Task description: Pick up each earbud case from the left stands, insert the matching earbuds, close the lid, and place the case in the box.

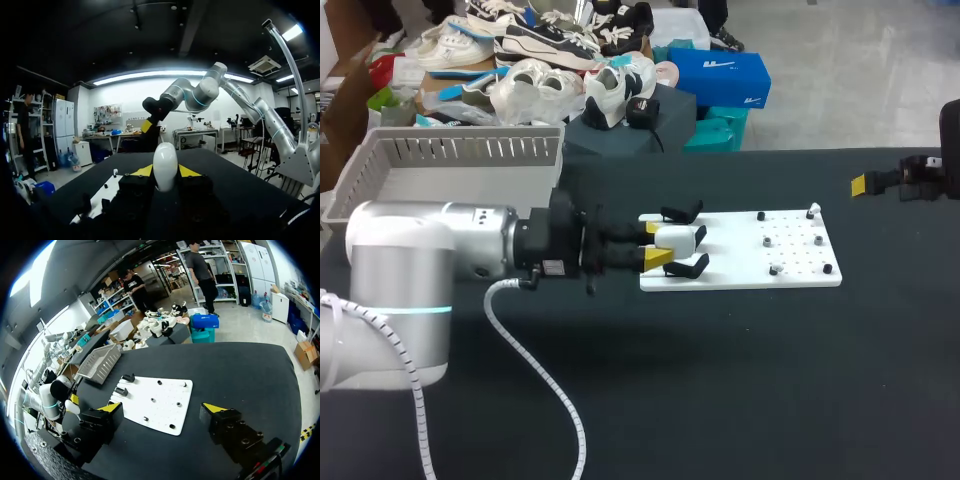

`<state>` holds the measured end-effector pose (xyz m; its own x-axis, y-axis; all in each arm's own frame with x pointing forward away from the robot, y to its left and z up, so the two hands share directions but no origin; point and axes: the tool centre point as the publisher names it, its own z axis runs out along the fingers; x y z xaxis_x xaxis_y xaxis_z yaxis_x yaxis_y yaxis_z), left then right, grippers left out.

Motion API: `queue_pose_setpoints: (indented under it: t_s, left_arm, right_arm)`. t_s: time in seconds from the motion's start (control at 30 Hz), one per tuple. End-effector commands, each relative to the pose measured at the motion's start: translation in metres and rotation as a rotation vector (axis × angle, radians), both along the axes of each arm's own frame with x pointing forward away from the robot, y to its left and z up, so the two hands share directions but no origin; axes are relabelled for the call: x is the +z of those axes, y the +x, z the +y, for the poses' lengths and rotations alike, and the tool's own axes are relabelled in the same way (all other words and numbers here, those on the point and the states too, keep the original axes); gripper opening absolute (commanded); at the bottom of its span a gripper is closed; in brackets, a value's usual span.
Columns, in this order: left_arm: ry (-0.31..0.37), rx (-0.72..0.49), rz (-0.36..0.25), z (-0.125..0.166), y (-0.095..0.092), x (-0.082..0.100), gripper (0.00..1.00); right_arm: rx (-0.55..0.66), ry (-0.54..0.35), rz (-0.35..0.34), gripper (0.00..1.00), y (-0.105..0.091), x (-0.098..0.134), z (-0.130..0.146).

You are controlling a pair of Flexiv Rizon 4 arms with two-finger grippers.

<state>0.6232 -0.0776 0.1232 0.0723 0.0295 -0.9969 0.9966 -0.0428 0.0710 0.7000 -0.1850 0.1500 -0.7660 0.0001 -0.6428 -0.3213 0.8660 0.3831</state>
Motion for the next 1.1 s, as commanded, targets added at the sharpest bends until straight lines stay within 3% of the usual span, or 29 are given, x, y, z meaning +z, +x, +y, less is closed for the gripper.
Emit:
queue_pose_setpoints:
  t_s: [0.03, 0.4, 0.77, 1.1]
  left_arm:
    - [0.001, -0.039, -0.023, -0.014, 0.006, -0.008, 0.0]
    - [-0.002, -0.075, -0.062, -0.035, 0.019, -0.018, 0.0]
    - [0.003, -0.071, -0.049, -0.049, 0.028, -0.026, 0.0]
    - [0.01, -0.062, 0.007, -0.054, 0.028, -0.036, 0.0]
  right_arm:
    - [0.0, 0.0, 0.0, 1.0, 0.0, 0.0, 0.0]
    - [0.0, 0.0, 0.0, 1.0, 0.0, 0.0, 0.0]
    - [0.0, 0.0, 0.0, 1.0, 0.0, 0.0, 0.0]
    - [0.124, -0.059, -0.065, 1.0, -0.021, 0.015, 0.039]
